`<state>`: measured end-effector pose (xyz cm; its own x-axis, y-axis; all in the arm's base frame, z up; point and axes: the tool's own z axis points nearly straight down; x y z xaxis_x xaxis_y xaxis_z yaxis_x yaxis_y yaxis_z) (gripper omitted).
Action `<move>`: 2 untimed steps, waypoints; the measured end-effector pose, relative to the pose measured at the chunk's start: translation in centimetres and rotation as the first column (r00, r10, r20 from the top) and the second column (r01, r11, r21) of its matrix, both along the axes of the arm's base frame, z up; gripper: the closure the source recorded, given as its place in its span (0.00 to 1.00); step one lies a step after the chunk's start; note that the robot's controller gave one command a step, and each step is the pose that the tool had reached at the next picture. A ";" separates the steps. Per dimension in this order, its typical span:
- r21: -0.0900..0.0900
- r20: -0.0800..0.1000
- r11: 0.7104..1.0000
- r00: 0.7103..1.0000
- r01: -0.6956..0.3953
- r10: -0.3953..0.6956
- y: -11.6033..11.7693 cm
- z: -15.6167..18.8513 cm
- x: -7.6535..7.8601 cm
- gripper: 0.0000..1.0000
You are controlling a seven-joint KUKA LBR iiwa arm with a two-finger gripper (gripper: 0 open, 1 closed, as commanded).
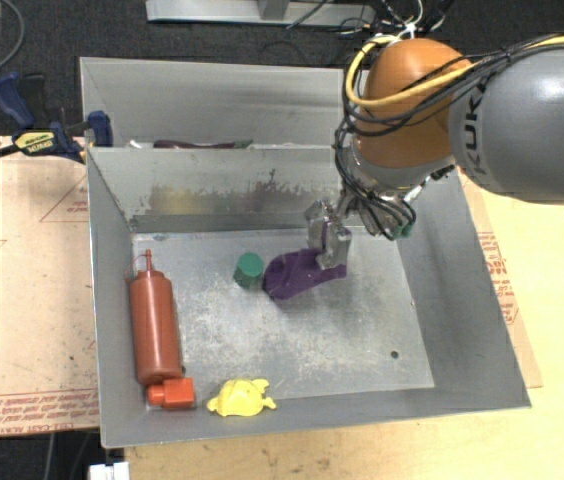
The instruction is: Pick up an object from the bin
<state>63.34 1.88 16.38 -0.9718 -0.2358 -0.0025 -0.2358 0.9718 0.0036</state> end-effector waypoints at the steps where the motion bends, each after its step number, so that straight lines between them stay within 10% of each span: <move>1: 0.000 0.000 1.000 1.000 0.000 0.000 0.0 0.0 0.0 1.00; 2: 0.000 -0.010 1.000 1.000 0.005 -0.005 0.0 1.0 -0.2 1.00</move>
Offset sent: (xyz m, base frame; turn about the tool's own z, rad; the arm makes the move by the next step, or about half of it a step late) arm -0.0003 0.0031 0.1320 0.0529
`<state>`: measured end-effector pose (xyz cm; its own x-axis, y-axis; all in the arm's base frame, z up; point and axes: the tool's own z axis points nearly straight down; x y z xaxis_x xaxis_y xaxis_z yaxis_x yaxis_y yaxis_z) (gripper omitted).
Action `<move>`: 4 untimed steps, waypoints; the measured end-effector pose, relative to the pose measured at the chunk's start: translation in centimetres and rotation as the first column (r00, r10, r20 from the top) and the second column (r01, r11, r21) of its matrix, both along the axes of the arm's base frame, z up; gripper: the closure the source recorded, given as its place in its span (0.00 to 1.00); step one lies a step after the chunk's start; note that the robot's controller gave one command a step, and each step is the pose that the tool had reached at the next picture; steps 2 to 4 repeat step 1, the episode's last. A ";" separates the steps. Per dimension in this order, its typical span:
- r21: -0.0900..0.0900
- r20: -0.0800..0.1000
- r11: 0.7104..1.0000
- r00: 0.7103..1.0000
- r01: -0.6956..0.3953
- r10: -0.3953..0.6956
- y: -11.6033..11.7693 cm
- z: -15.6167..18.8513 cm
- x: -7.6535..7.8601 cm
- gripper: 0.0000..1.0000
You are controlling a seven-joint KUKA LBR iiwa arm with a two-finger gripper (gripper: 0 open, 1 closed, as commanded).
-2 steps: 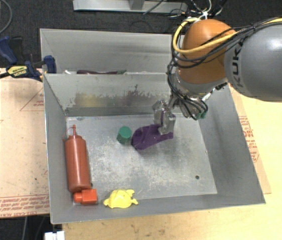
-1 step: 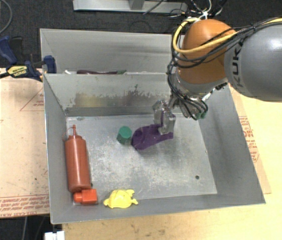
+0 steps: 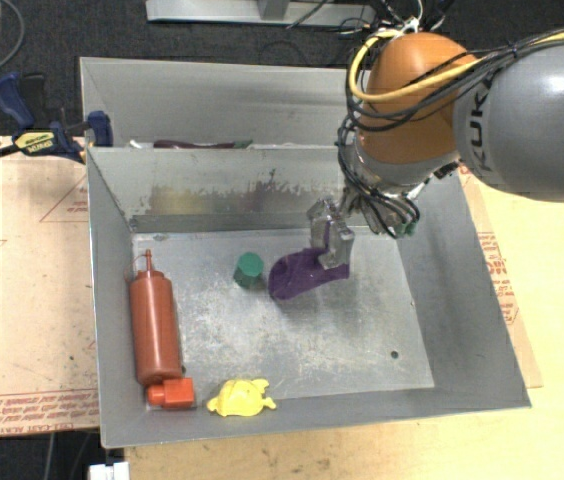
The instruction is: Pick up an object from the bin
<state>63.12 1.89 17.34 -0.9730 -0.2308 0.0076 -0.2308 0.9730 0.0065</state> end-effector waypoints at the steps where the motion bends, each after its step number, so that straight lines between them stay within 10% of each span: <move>1: 0.000 0.009 1.000 1.000 -0.011 0.011 -0.2 6.5 0.1 1.00; 4: 0.000 0.009 1.000 1.000 -0.011 0.011 -0.2 6.5 0.1 1.00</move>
Offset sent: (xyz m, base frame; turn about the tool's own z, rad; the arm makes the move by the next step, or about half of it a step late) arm -0.0370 0.0138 0.1904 -0.0720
